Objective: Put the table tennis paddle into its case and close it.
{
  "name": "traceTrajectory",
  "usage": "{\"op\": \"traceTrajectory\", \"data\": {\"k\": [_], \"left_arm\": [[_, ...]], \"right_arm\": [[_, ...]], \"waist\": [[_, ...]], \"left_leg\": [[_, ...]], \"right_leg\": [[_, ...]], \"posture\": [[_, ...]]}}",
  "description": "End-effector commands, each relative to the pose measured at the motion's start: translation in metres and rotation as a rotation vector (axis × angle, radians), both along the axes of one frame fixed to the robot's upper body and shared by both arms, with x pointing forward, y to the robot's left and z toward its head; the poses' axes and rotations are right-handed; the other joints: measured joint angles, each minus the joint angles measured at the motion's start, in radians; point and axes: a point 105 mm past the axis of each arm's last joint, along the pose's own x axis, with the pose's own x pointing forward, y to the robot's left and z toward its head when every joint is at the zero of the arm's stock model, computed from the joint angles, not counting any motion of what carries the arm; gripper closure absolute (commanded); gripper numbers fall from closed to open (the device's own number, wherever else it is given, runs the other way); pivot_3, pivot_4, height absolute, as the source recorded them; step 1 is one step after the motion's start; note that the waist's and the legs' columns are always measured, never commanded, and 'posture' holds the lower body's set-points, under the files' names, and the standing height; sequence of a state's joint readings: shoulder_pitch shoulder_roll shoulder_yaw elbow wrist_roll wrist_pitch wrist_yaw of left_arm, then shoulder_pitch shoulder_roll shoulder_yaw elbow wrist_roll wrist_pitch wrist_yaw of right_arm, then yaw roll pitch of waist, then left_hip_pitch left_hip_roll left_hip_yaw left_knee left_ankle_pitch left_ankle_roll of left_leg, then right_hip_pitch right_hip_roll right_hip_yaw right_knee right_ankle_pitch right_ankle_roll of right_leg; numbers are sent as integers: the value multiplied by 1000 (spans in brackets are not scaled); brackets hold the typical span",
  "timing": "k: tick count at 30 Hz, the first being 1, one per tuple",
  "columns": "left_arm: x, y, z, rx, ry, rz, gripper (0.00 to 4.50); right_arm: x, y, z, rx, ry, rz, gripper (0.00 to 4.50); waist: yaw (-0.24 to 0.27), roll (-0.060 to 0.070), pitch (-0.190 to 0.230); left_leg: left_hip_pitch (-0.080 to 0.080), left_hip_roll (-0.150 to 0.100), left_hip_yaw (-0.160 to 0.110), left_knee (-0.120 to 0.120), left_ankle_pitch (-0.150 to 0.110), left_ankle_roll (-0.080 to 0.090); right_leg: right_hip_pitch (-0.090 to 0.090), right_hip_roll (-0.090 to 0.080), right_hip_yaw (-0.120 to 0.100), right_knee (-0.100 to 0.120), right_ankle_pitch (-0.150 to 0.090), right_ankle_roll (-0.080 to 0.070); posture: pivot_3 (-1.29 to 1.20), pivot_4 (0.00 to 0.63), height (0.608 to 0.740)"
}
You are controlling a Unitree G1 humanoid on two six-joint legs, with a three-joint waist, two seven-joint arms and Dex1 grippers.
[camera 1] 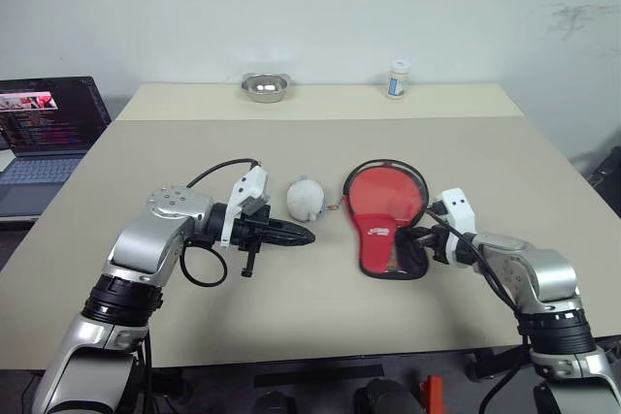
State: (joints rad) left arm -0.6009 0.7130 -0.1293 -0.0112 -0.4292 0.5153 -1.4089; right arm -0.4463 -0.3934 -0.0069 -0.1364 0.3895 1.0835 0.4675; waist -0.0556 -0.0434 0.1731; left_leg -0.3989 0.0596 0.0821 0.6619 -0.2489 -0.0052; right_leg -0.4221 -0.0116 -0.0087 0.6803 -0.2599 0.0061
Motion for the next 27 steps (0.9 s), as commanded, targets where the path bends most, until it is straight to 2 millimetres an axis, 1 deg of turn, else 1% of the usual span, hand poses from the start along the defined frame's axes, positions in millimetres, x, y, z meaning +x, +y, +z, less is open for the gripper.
{"op": "traceTrajectory", "data": {"k": [1,3,6,8,12,14,16,20,27], "left_arm": [[-8,-2,12,-5,-30,-49,4500],[-12,-2,11,5,-22,-64,4500],[-20,4,3,40,-3,-93,4500],[-23,6,0,55,8,-104,4500],[-35,12,-9,94,43,-148,4500],[-37,14,-12,107,48,-156,4500],[-41,14,-14,111,62,-170,4500],[-41,16,-17,108,60,-164,4500],[-41,17,-22,106,58,-166,4500]], "right_arm": [[-21,40,10,62,-9,151,4487],[-31,49,9,68,2,179,4487],[-43,56,6,75,17,200,4487],[-48,57,6,75,23,208,4487],[-65,54,3,62,44,236,4487],[-72,49,1,52,56,238,4487],[-80,41,-1,32,73,239,4487],[-90,22,-2,6,97,217,4487],[-95,9,-4,-7,113,181,4487]], "waist": [[0,0,0],[1,0,0],[1,1,1],[2,1,1],[7,1,1],[9,1,1],[15,1,1],[25,1,1],[26,1,1]], "left_leg": [[0,1,0,0,0,0],[0,3,-1,-1,0,0],[-1,3,-1,-2,0,0],[-1,3,0,-2,-1,-1],[-1,2,0,-1,-1,-2],[-1,2,0,-1,-1,-2],[-1,2,0,-1,-1,-2],[-1,2,0,-1,-2,-3],[-1,1,0,-1,-2,-3]], "right_leg": [[0,1,0,0,0,0],[-1,3,0,0,-1,-2],[-2,4,0,0,-2,-3],[-2,4,0,0,-2,-3],[-2,3,0,-1,-2,-3],[-2,3,0,-1,-2,-3],[-2,3,0,-1,-2,-3],[-2,3,0,-2,-3,-4],[-1,3,-1,-2,-3,-4]], "posture": [[0,150,740],[0,150,740],[0,150,740],[0,150,740],[0,150,740],[0,150,740],[0,150,740],[0,150,740],[0,150,740]]}}
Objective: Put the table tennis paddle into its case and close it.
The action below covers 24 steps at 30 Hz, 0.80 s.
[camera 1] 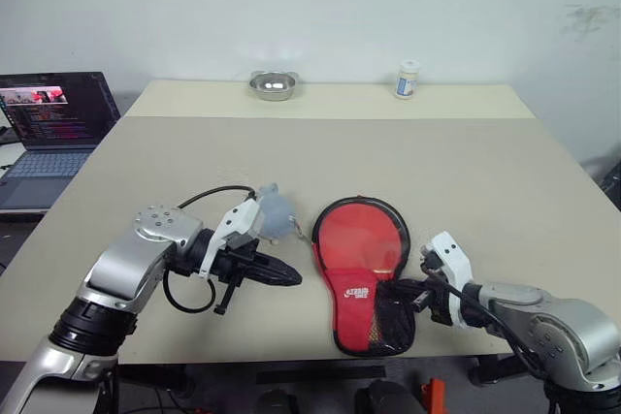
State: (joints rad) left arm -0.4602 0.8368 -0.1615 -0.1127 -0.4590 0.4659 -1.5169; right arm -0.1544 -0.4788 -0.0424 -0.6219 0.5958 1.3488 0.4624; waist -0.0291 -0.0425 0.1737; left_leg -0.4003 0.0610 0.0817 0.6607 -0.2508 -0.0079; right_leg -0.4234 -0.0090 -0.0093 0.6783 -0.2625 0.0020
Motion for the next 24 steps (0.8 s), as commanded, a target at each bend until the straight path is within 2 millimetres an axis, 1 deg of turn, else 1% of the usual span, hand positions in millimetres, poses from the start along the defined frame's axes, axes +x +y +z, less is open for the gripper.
{"op": "traceTrajectory", "data": {"k": [1,7,10,12,15,16,17,18,21,24], "left_arm": [[-5,-1,1,-1,-13,-45,4500],[-3,-2,-1,-3,-19,-45,4500],[-3,-3,-1,-6,-21,-41,4500],[-3,-3,-1,-7,-22,-37,4500],[-2,-5,-1,-10,-23,-31,4500],[-1,-5,-1,-13,-25,-26,4500],[-1,-6,-1,-17,-27,-21,4500],[0,-7,-1,-20,-27,-15,4500],[2,-7,1,-34,-31,11,4500],[4,-6,2,-39,-37,27,4500]], "right_arm": [[-5,-3,3,2,-3,5,4487],[1,-8,0,-4,-6,-47,4487],[2,-14,2,-4,-15,-73,3758],[1,-21,2,-55,-31,-78,3201],[-5,-31,1,-121,-49,-61,2164],[-6,-34,6,-135,-68,-48,1748],[-7,-36,12,-144,-95,-26,1500],[-7,-36,22,-149,-134,9,1160],[9,-34,65,-107,-286,65,117],[23,-25,92,-34,-380,94,51]], "waist": [[0,0,0],[0,0,0],[0,0,0],[0,0,0],[0,0,0],[0,0,0],[0,0,0],[0,0,0],[-3,1,1],[-5,1,1]], "left_leg": [[0,0,0,0,0,0],[0,0,0,0,0,0],[0,0,0,0,0,0],[0,0,0,0,0,0],[0,-1,0,0,0,0],[0,-1,0,0,0,0],[0,-1,0,0,0,0],[0,-1,0,0,0,0],[0,-1,0,1,0,0],[1,0,0,1,0,0]], "right_leg": [[0,0,0,0,0,0],[0,0,0,0,0,0],[0,0,0,0,0,0],[0,0,0,0,0,0],[0,0,0,-1,0,0],[1,0,0,-1,0,0],[1,0,0,-1,0,0],[1,0,0,-1,0,0],[1,-1,0,-2,0,1],[1,0,0,-1,1,1]], "posture": [[0,150,740],[0,150,740],[0,150,740],[0,150,740],[0,150,740],[0,150,740],[0,150,740],[0,150,740],[0,150,740],[0,150,740]]}}
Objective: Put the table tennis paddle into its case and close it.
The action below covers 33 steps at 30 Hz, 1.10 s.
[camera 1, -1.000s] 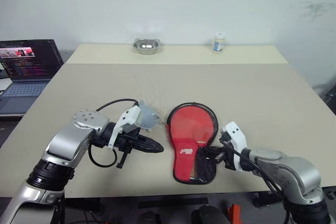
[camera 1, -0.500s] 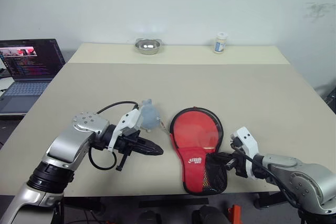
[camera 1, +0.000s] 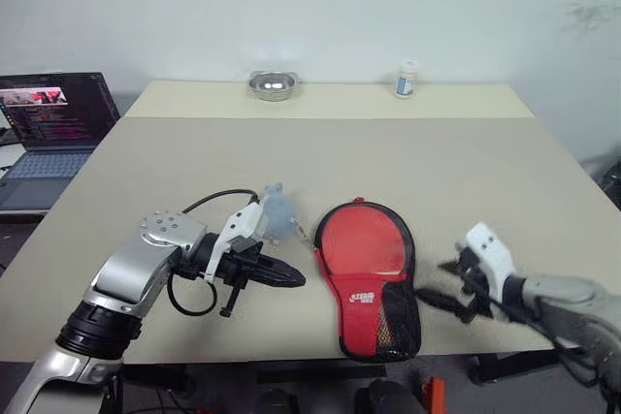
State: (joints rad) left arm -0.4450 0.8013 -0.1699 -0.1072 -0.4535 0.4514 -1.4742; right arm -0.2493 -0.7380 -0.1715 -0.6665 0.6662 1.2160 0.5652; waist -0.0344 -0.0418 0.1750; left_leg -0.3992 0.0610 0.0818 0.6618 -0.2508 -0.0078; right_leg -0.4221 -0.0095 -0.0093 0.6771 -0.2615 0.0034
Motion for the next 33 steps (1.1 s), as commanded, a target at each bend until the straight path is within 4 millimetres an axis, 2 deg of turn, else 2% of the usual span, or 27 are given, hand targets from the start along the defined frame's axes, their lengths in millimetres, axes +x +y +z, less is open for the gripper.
{"op": "traceTrajectory", "data": {"k": [1,3,5,10,13,17,20,24,28,33], "left_arm": [[2,1,8,-12,-34,8,4500],[4,3,9,-15,-38,22,4500],[6,5,11,-20,-44,40,4500],[15,14,19,-34,-67,130,4500],[18,19,27,-55,-80,188,3951],[25,29,31,-53,-97,274,2512],[31,36,31,-33,-109,324,1465],[52,49,34,-31,-139,446,52],[71,63,33,-8,-155,569,18],[85,69,26,5,-113,638,18]], "right_arm": [[12,14,30,86,-113,74,51],[23,26,37,114,-155,109,51],[33,36,36,124,-167,127,51],[42,66,10,139,-149,203,51],[42,87,-9,129,-131,259,0],[48,96,-32,55,-137,285,0],[51,100,-38,35,-146,299,0],[51,102,-45,21,-149,311,0],[48,105,-45,27,-153,319,0],[49,105,-44,17,-171,308,0]], "waist": [[3,0,0],[4,0,0],[4,0,0],[4,0,0],[4,0,0],[4,0,0],[4,0,0],[5,0,0],[5,0,0],[5,0,0]], "left_leg": [[0,1,-1,0,0,0],[0,1,-2,-1,0,0],[-1,1,-2,-1,0,0],[-2,0,0,-1,0,0],[-3,1,0,-1,0,0],[-2,1,0,0,0,0],[-2,0,0,0,0,0],[-2,1,0,0,0,0],[-2,1,0,0,0,0],[-2,1,0,0,0,0]], "right_leg": [[0,1,-1,0,0,0],[0,2,-1,0,-1,-1],[-1,3,-1,0,-1,-2],[-2,2,0,-1,-1,-3],[-2,2,0,-1,-1,-3],[-2,1,0,1,-1,-3],[-2,1,0,1,-1,-3],[-2,1,-1,2,-1,-3],[-2,1,-1,2,-1,-3],[-2,1,-1,2,-1,-3]], "posture": [[0,150,740],[0,150,740],[0,150,740],[0,150,740],[0,150,740],[0,150,740],[0,150,740],[0,150,740],[0,150,740],[0,150,740]]}}
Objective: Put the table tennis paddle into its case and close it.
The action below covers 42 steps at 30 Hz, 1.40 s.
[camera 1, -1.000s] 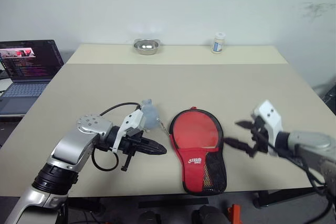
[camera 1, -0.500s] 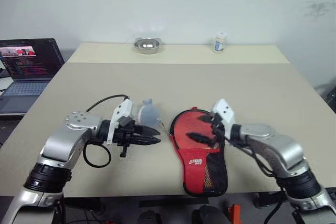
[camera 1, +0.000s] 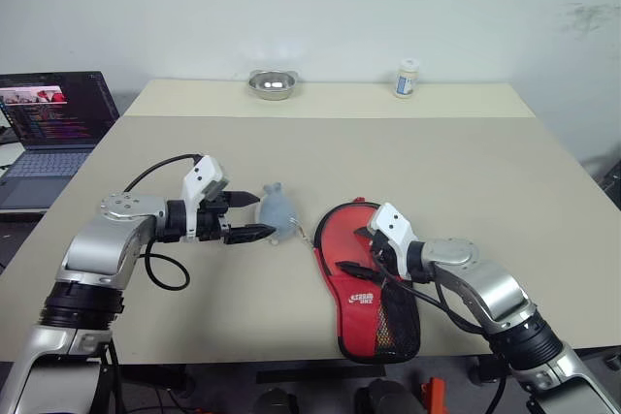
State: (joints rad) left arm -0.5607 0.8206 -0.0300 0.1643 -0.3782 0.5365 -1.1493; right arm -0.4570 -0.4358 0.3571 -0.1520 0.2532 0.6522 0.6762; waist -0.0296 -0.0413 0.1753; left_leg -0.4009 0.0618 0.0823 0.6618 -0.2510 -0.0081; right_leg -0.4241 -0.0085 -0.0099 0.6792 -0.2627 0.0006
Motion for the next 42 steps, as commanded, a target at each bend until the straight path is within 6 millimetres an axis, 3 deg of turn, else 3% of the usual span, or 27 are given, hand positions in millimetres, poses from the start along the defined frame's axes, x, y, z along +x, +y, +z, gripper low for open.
{"op": "traceTrajectory", "data": {"k": [1,9,17,28,34,37,42], "left_arm": [[10,3,4,7,-10,32,18],[25,-16,-32,54,83,-24,18],[37,-25,-51,85,97,-17,18],[45,-26,-39,42,59,27,18],[56,-17,-30,33,39,124,18],[65,-21,-24,31,29,152,551],[99,-41,-11,90,-59,225,2361]], "right_arm": [[1,2,15,13,-74,3,0],[12,-1,23,0,-143,-67,0],[10,3,34,60,-144,-75,0],[11,2,-7,21,3,-131,0],[13,2,-15,2,15,-153,0],[13,2,-19,-5,25,-154,0],[13,3,-24,-14,38,-154,0]], "waist": [[0,0,0],[1,0,0],[0,0,0],[0,-1,0],[0,-1,-1],[0,-1,-1],[3,-3,-2]], "left_leg": [[0,0,0,0,0,0],[0,-1,0,1,0,0],[-1,0,0,1,0,0],[0,-1,0,2,0,0],[0,0,0,2,0,0],[1,0,0,2,0,0],[1,-1,-1,3,1,0]], "right_leg": [[0,0,0,0,0,0],[0,0,0,1,0,0],[-1,0,0,1,2,-4],[0,0,0,1,2,-4],[0,0,0,2,2,-3],[1,0,0,2,2,-2],[2,2,-1,2,3,-1]], "posture": [[0,150,740],[0,150,740],[0,150,740],[0,150,740],[0,150,740],[0,150,740],[0,150,740]]}}
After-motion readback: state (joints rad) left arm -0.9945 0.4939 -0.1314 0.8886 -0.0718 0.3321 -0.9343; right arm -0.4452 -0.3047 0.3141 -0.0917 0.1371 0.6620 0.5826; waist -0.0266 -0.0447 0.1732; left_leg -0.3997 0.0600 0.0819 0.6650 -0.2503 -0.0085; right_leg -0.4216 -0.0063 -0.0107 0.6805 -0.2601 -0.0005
